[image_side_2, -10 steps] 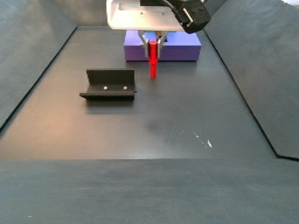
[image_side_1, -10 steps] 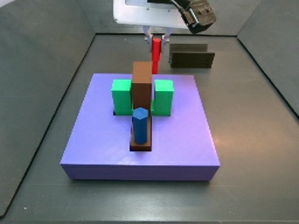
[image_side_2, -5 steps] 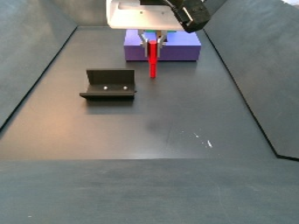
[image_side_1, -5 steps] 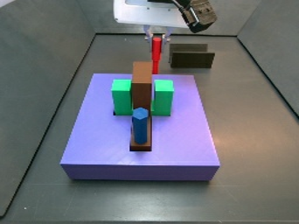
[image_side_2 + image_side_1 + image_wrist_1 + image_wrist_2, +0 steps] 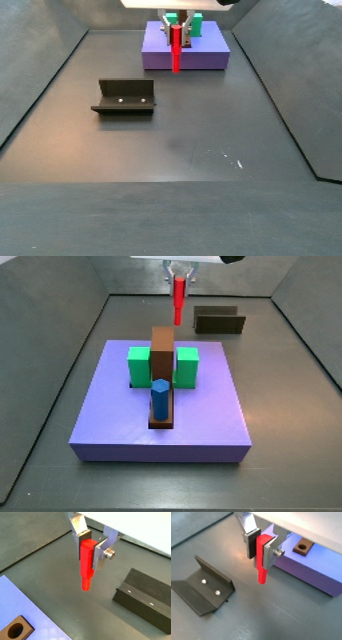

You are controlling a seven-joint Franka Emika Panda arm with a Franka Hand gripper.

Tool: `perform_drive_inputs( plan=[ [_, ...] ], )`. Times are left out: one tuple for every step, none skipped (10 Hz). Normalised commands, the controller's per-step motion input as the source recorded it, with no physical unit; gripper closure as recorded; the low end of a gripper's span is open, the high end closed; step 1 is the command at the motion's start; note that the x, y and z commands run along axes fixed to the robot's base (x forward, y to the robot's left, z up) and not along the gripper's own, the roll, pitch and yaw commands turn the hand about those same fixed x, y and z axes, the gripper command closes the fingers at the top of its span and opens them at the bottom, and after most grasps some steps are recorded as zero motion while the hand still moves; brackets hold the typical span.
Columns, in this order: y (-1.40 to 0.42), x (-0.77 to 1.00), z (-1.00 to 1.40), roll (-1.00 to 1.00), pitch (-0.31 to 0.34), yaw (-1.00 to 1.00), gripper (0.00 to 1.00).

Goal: Pick up the red object. Move up. Move to above the board. Insert the red object.
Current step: Move to above the board.

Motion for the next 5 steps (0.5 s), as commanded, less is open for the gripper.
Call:
perform_drive_inputs(
  plan=[
    [0.0,-0.02,1.4,0.0,0.033,0.0,1.0],
    [0.0,-0.04,1.4,-0.03,0.017,0.0,1.0],
    [0.01,0.01,1.4,-0.05,0.028,-0.01,1.0],
    [0.0,0.05,1.4,-0.04,0.075,-0.01,1.0],
    [0.0,0.03,0.66,-0.04,0.093,-0.01,1.0]
  ],
)
